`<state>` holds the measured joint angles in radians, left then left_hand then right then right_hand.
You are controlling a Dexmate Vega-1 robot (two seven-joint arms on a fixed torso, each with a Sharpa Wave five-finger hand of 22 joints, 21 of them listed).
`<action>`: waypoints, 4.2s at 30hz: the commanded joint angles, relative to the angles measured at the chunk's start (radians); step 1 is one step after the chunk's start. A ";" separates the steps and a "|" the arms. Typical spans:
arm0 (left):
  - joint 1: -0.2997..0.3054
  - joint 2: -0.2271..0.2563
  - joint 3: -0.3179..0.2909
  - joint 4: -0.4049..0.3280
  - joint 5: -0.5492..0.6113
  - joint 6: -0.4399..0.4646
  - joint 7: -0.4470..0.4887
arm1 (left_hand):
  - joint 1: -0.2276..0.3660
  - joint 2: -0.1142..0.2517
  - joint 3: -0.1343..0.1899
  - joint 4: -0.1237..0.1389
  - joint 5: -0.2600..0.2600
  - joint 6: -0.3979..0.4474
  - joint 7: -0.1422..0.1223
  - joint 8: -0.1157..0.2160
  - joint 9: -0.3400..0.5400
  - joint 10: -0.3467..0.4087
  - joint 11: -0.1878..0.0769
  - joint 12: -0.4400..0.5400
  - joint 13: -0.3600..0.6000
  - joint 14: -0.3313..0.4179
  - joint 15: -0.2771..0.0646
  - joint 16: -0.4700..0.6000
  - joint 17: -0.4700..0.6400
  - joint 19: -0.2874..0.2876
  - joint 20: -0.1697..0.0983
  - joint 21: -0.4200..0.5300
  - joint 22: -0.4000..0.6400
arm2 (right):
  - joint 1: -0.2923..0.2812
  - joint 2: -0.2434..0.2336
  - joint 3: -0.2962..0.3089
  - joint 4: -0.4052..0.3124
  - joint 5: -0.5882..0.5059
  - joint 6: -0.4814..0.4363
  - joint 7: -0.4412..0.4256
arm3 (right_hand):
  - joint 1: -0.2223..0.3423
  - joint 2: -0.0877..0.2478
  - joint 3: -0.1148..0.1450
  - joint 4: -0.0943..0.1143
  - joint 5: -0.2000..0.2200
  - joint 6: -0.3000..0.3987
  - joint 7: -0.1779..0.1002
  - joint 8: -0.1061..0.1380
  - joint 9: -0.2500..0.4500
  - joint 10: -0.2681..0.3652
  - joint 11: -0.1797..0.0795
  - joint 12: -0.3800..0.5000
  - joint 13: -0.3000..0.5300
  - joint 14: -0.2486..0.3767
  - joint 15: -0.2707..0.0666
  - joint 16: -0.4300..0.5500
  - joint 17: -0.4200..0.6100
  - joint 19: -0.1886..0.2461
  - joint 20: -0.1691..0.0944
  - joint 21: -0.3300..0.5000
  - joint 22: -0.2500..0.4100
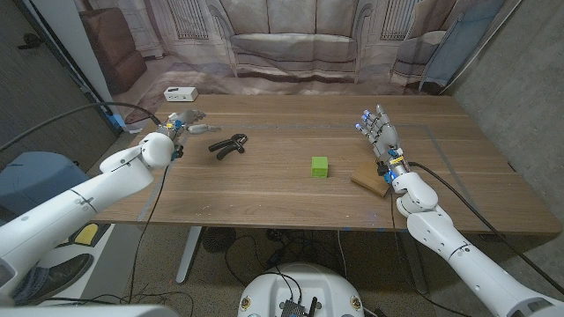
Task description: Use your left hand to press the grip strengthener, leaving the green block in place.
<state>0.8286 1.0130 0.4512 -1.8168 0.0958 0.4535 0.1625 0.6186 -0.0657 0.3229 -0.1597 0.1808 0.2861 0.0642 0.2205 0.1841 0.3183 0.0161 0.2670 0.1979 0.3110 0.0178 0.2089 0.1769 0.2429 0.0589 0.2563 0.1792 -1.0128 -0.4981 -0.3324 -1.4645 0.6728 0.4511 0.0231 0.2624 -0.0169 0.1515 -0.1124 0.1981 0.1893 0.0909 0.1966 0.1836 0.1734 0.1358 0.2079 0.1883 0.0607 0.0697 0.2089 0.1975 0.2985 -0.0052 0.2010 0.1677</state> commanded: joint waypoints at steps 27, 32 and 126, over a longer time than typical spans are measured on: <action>-0.262 0.010 0.232 0.052 0.283 0.132 -0.367 | 0.037 -0.022 -0.011 0.005 0.005 0.085 -0.024 0.010 0.005 0.058 -0.029 -0.002 0.006 0.070 -0.030 0.002 0.000 0.082 -0.003 0.011 0.004 | -0.024 -0.002 0.005 -0.024 0.015 -0.007 -0.007 | 0.001 0.011 0.000 -0.004 -0.007 0.013 0.000 0.002 0.004 0.009 0.004 -0.002 0.002 0.007 0.005 0.004 0.007 0.008 0.002 -0.003 0.003; -0.282 0.002 0.254 0.055 0.329 0.144 -0.400 | 0.051 -0.017 -0.007 0.002 0.007 0.087 -0.026 0.008 0.006 0.061 -0.034 -0.003 0.007 0.076 -0.032 0.001 0.000 0.092 -0.010 0.012 0.004 | -0.023 -0.002 0.003 -0.022 0.014 -0.004 -0.002 | 0.001 0.012 0.000 -0.004 -0.007 0.014 0.001 0.002 0.004 0.010 0.003 -0.002 0.002 0.008 0.005 0.004 0.008 0.008 0.002 -0.003 0.003; -0.354 -0.181 0.384 0.224 0.439 0.193 -0.435 | 0.101 0.004 -0.041 0.047 -0.002 0.058 0.028 -0.022 0.010 0.052 0.034 -0.036 0.018 0.091 0.032 -0.013 0.002 0.160 0.061 -0.014 0.008 | -0.031 -0.013 0.020 -0.011 0.049 -0.020 0.020 | 0.003 0.018 -0.005 -0.008 -0.009 0.020 0.001 0.000 0.004 0.024 0.009 -0.004 0.003 0.020 0.014 0.003 0.009 0.012 0.009 -0.007 0.004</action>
<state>0.4616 0.8408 0.8357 -1.6077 0.5537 0.6539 -0.3150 0.7145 -0.0696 0.2801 -0.1061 0.1732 0.3397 0.0900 0.1974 0.1906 0.3631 0.0570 0.2321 0.2117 0.3967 0.0499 0.1923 0.1767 0.3947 0.1183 0.2438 0.1840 -1.0496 -0.5146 -0.3096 -1.4801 0.7243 0.4299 0.0428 0.2635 -0.0075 0.1479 -0.1157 0.1925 0.2037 0.0947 0.1966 0.1836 0.1912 0.1429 0.2060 0.1881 0.0732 0.0821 0.2089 0.2020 0.3038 0.0001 0.1960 0.1698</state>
